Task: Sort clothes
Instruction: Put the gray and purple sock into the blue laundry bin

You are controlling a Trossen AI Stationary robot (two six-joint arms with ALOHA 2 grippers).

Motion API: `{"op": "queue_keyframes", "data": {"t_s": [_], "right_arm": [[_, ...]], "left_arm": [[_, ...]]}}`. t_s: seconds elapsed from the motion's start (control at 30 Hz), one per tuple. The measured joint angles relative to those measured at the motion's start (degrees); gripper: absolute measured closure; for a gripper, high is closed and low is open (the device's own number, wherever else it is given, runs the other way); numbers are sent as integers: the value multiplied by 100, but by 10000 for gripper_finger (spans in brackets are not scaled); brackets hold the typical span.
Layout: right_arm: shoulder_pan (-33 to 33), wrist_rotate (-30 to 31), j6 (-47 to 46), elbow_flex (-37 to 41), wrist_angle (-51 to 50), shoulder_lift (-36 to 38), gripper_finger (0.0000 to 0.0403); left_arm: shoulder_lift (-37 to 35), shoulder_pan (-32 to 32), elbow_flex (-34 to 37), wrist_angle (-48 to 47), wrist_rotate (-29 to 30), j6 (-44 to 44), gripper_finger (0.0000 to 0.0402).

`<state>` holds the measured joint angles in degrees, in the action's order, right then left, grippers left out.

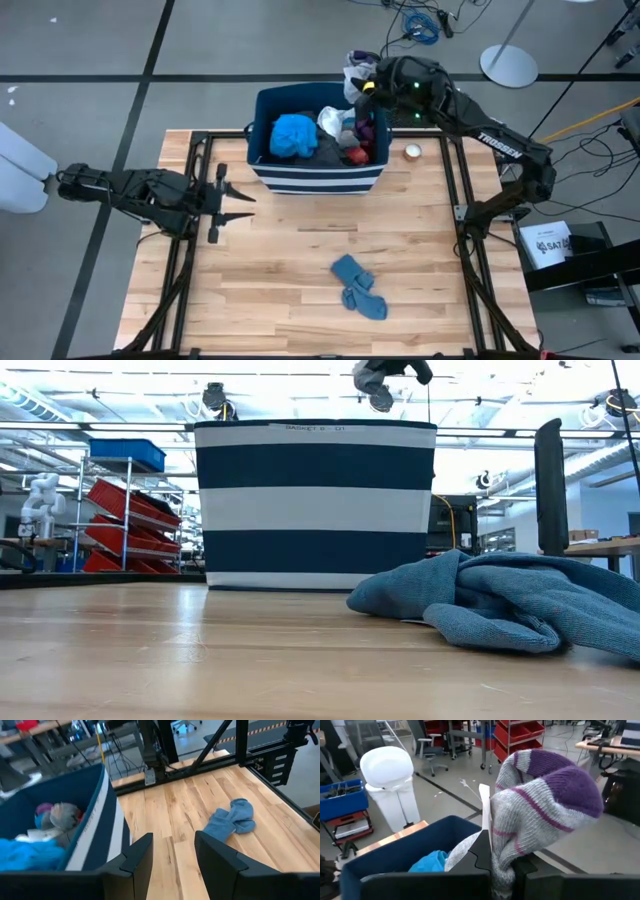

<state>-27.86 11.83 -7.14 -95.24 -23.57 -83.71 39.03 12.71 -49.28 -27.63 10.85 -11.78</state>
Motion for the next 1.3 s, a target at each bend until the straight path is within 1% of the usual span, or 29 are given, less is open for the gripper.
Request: {"op": "queue_keyframes", "data": {"t_s": [0.1,0.2,0.4,0.53,0.57,0.73,0.9,1.03,1.17,1.3], "right_arm": [[0,-48,-130,-159,-230,3,394],[0,-325,-296,-243,-245,1,394],[-26,-360,-579,-262,-317,-32,394],[-116,-872,-833,-262,-387,-228,394],[-136,-921,-855,-262,-442,-305,394],[-180,-921,-800,-262,-630,-607,394],[-260,-924,-764,-285,-764,-630,394],[-337,-982,-867,-797,-1583,-720,394],[-304,-1114,-869,-1358,-2311,-986,394],[-234,-1501,-869,-1905,-2732,-1286,394]], "left_arm": [[0,0,0,57,0,-114,246],[0,0,0,99,2,-155,246],[15,0,0,300,9,-411,246],[39,0,0,367,9,-418,246],[41,0,0,371,9,-422,246],[40,0,0,369,11,-526,246],[42,0,0,359,10,-523,246],[42,0,0,358,9,-519,246],[44,0,0,357,9,-508,246],[48,0,0,360,9,-506,246]]}}
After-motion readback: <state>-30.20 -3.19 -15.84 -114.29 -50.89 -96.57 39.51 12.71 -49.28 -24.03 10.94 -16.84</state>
